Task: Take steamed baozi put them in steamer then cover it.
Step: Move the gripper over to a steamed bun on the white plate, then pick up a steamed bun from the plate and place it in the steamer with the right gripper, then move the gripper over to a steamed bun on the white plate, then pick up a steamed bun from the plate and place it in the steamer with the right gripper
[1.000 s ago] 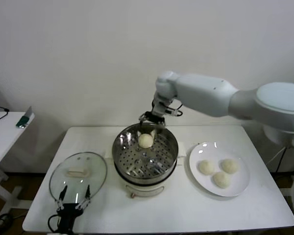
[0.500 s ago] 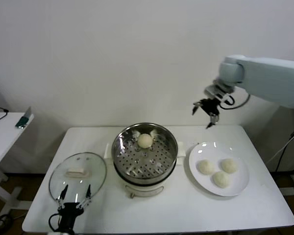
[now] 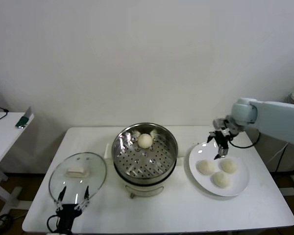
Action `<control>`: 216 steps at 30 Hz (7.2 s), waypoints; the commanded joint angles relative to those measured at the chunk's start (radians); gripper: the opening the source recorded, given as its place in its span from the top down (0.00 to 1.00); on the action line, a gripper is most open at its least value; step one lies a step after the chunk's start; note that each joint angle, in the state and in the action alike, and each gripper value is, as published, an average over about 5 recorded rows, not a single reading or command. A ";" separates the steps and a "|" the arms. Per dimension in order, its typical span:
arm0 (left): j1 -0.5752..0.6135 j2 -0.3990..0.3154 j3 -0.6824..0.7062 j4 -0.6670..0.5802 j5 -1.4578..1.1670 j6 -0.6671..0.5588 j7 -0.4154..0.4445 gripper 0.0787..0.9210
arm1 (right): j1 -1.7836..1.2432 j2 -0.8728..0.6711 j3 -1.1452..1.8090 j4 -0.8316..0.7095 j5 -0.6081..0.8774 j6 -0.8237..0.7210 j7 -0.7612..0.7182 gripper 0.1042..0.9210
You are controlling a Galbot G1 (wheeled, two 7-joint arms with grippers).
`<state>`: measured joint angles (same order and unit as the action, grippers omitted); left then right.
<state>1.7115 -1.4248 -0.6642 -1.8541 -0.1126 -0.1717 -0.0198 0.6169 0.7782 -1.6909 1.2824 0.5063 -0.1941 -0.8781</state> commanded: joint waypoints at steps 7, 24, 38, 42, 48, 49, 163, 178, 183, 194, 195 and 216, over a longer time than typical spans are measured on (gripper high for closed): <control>0.000 0.001 -0.003 0.015 0.000 -0.008 -0.001 0.12 | -0.217 0.019 0.126 -0.033 -0.093 -0.098 0.063 0.12; -0.006 0.000 0.001 0.026 0.006 -0.014 -0.002 0.12 | -0.252 0.025 0.160 -0.072 -0.140 -0.100 0.079 0.21; 0.002 -0.002 0.000 0.009 0.008 -0.014 -0.004 0.12 | -0.067 0.005 0.075 -0.009 -0.045 -0.092 0.035 0.37; 0.002 -0.002 0.002 0.001 0.010 -0.013 -0.003 0.12 | 0.172 0.027 -0.053 0.032 0.052 -0.075 -0.003 0.37; 0.002 0.000 0.009 -0.008 0.011 -0.010 -0.003 0.12 | 0.517 0.132 -0.145 0.119 0.262 -0.084 -0.054 0.38; 0.002 0.000 0.010 -0.008 0.011 -0.010 -0.003 0.12 | 0.561 0.158 -0.143 0.136 0.305 -0.091 -0.056 0.38; -0.043 -0.015 0.025 0.020 0.013 -0.001 -0.002 0.12 | -0.217 -0.148 0.137 0.097 -0.246 -0.101 0.025 0.34; -0.022 -0.013 0.029 0.002 0.029 -0.003 -0.004 0.12 | 0.578 0.062 -0.217 0.211 -0.001 0.226 -0.218 0.36; -0.015 -0.014 0.034 -0.008 0.036 -0.004 -0.005 0.12 | 0.702 0.177 -0.127 0.267 0.045 0.319 -0.254 0.36; -0.004 -0.010 0.028 -0.029 0.035 -0.007 -0.007 0.12 | 0.549 0.456 0.124 0.512 -0.166 0.322 -0.134 0.36; -0.002 -0.010 0.025 -0.032 0.033 -0.007 -0.008 0.12 | 0.515 0.474 0.125 0.513 -0.188 0.314 -0.124 0.36; -0.010 -0.015 -0.003 -0.033 0.002 0.000 -0.009 0.12 | 0.070 0.558 0.085 0.309 -0.495 0.236 -0.039 0.36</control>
<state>1.7003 -1.4401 -0.6655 -1.8853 -0.1077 -0.1732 -0.0295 0.8030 1.2918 -1.6141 1.6373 0.1067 0.0503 -0.9387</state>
